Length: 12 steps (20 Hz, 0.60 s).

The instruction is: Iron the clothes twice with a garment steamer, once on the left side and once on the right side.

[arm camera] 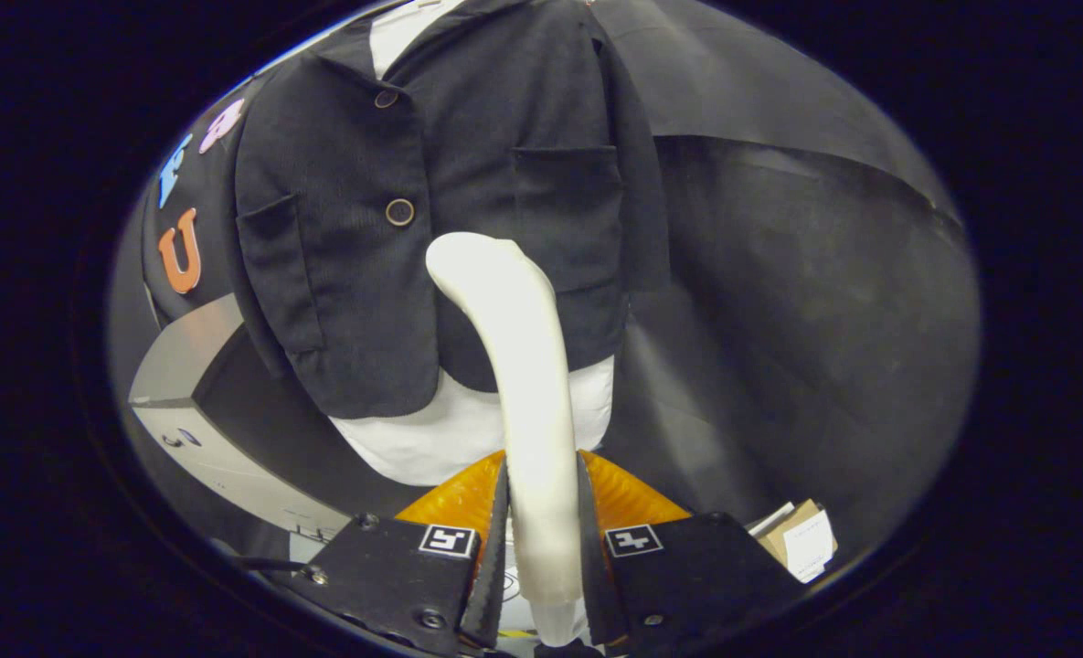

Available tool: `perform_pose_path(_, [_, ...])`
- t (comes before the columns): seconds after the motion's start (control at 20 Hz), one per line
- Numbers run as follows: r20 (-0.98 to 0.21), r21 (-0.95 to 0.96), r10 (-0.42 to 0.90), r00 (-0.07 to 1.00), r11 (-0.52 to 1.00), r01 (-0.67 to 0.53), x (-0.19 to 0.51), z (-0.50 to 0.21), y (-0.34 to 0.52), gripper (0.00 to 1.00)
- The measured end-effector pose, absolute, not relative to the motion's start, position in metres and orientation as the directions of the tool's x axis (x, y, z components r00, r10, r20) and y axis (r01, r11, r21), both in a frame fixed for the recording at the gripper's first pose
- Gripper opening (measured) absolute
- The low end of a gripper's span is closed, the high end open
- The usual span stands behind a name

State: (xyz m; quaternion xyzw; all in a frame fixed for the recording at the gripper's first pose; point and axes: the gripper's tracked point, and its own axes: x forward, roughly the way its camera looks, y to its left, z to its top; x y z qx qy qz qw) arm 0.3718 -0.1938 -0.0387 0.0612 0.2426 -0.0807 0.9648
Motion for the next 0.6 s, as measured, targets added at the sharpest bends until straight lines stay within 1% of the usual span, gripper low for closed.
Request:
perform_pose_path(0.25, [-0.490,0.140,-0.050,0.870,0.981,0.135,0.375,-0.055,-0.203,0.38])
perform_pose_path(0.45, [-0.495,0.164,-0.039,0.868,0.977,0.137,0.371,-0.067,-0.204,0.39])
perform_pose_path(0.6, [-0.496,0.165,-0.048,0.867,0.975,0.148,0.344,-0.073,-0.197,0.39])
